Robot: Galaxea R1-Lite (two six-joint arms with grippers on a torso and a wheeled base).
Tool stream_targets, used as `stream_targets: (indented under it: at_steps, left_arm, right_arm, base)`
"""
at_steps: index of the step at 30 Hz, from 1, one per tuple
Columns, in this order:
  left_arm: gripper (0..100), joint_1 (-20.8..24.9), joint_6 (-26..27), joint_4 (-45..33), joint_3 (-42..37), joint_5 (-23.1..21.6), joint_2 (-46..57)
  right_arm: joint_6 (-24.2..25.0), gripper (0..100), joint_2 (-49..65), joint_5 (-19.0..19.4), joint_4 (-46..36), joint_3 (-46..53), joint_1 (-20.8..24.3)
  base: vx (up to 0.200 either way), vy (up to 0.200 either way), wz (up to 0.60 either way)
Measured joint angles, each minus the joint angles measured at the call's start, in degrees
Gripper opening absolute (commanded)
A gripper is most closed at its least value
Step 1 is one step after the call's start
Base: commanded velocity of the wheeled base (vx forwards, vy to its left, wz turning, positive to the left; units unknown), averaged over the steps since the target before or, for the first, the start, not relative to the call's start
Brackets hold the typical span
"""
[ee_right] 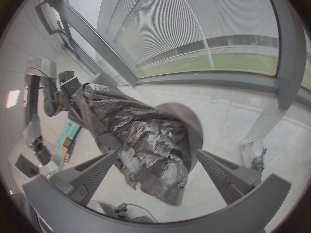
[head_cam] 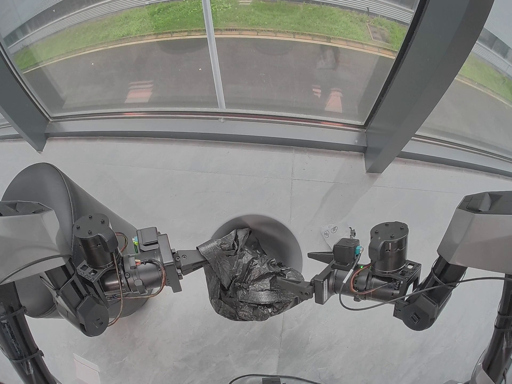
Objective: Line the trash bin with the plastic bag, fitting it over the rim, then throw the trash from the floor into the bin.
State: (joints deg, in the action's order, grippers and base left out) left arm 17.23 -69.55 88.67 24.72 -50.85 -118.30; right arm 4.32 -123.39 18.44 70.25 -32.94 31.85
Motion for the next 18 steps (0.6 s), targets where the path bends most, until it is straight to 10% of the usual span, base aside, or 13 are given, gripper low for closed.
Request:
stream_targets:
  at_steps: [10, 18]
  left_arm:
    - [0, -0.11, -0.05, 0.0, 0.57, 1.34, 0.55]
    - [0, -0.23, -0.09, 0.0, 1.32, 2.21, 0.74]
  right_arm:
    - [-5.6, 100, -3.01, -24.14, -3.56, -11.35, 13.26]
    - [-6.94, 100, -8.44, -27.44, -5.33, -16.14, 19.93]
  base:
    - [0.0, 0.0, 0.0]
    - [0.0, 0.0, 0.0]
